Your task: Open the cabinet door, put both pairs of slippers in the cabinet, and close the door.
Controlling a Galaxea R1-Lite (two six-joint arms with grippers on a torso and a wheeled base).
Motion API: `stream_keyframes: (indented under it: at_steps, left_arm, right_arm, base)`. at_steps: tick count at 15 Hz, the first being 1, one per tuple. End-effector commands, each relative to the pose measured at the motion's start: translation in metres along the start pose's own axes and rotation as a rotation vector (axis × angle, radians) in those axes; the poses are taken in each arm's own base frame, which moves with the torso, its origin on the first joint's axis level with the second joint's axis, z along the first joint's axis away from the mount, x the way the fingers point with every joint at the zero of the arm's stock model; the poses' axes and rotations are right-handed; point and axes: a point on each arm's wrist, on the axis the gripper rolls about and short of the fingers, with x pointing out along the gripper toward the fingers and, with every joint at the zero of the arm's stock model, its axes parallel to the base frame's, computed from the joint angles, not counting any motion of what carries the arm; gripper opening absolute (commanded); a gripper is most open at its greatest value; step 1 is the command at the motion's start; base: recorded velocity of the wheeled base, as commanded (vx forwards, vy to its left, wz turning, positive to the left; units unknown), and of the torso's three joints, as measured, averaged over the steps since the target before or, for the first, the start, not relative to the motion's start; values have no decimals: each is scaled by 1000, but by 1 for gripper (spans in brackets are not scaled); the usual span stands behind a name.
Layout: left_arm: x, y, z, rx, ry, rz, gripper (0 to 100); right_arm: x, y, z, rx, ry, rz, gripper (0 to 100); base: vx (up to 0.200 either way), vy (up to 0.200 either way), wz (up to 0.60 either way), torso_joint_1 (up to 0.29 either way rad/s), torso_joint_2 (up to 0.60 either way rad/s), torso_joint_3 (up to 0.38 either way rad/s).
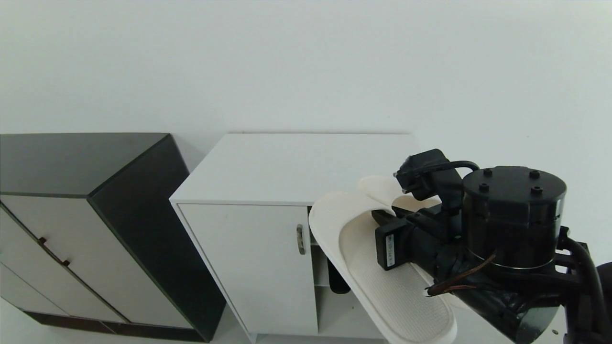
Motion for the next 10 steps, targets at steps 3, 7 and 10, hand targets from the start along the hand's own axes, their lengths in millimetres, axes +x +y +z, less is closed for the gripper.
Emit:
stream_keyframes:
  at_steps: [3,7,10]
  left_arm:
    - [0,0,0,0,0,1,0]
    - [0,0,0,0,0,1,0]
    - [0,0,0,-2,0,1,0]
  right_arm:
    - [0,-1,-3,-8,8,-5,0]
    - [0,-1,-6,-13,18,-6,0]
    - [-1,-1,-5,-13,16,-4,0]
  base:
    - [0,0,0,0,0,0]
    - [0,0,0,0,0,0]
    - [0,0,0,-49,117,65]
